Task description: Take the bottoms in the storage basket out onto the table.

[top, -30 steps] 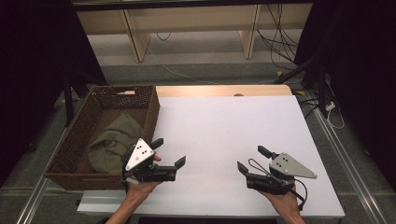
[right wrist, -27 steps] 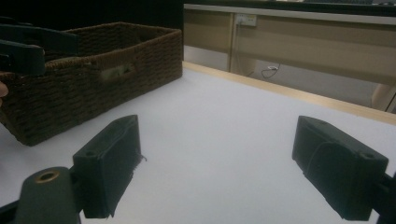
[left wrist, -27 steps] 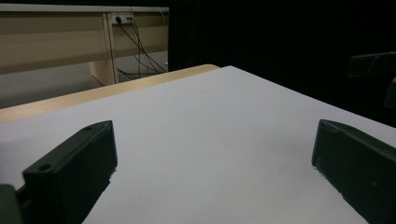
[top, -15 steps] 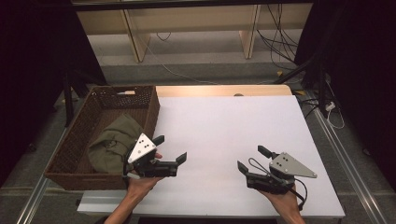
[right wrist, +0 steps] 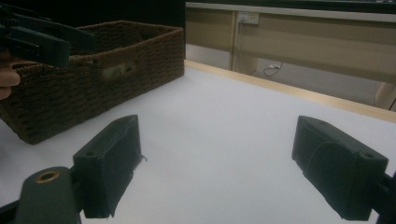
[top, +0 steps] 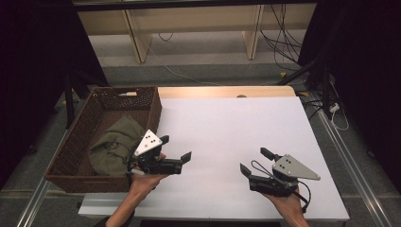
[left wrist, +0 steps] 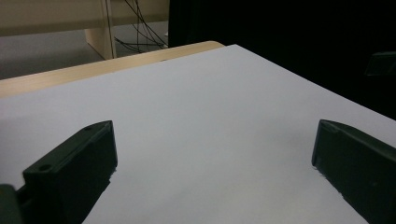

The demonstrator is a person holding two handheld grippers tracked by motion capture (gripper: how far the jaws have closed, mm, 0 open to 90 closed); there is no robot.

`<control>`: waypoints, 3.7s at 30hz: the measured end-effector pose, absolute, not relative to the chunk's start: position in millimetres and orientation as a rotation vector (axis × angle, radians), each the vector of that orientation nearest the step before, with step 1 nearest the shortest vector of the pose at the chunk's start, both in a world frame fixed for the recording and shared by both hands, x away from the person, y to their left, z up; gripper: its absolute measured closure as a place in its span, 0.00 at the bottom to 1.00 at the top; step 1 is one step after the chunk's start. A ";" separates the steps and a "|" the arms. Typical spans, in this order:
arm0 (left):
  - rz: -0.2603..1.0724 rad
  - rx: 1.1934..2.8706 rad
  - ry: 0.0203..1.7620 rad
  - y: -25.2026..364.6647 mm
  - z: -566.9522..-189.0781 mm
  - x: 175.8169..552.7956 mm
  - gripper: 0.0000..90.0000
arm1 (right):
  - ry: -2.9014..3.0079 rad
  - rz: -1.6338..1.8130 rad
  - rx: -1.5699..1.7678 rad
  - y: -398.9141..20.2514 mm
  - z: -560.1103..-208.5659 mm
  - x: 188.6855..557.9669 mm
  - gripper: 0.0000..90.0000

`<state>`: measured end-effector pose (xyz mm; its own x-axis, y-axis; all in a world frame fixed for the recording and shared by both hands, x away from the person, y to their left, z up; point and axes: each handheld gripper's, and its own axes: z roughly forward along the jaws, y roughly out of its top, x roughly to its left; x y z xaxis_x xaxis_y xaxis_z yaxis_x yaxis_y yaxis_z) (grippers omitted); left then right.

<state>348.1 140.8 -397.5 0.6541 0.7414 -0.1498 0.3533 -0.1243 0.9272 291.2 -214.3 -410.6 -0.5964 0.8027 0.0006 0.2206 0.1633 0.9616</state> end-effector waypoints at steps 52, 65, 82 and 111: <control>0.397 1.899 1.218 222.2 -357.1 436.2 0.01 | 1.957 1.441 0.957 -210.7 -414.1 293.7 0.19; 0.440 1.918 1.338 256.9 -362.3 438.7 0.02 | 1.965 1.446 0.946 -210.2 -414.1 293.4 0.19; 0.417 1.957 1.480 287.2 -382.3 444.4 0.03 | 1.967 1.447 0.942 -209.8 -414.5 293.4 0.19; 0.321 2.200 1.627 285.1 -423.3 460.7 0.05 | 1.980 1.437 0.934 -208.6 -416.2 293.5 0.20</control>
<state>460.7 285.1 -423.3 0.3022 0.9523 -0.0435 0.8641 -0.2544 0.4342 293.5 -208.6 -416.2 -0.6292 0.7771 -0.0117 0.2297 0.2003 0.9524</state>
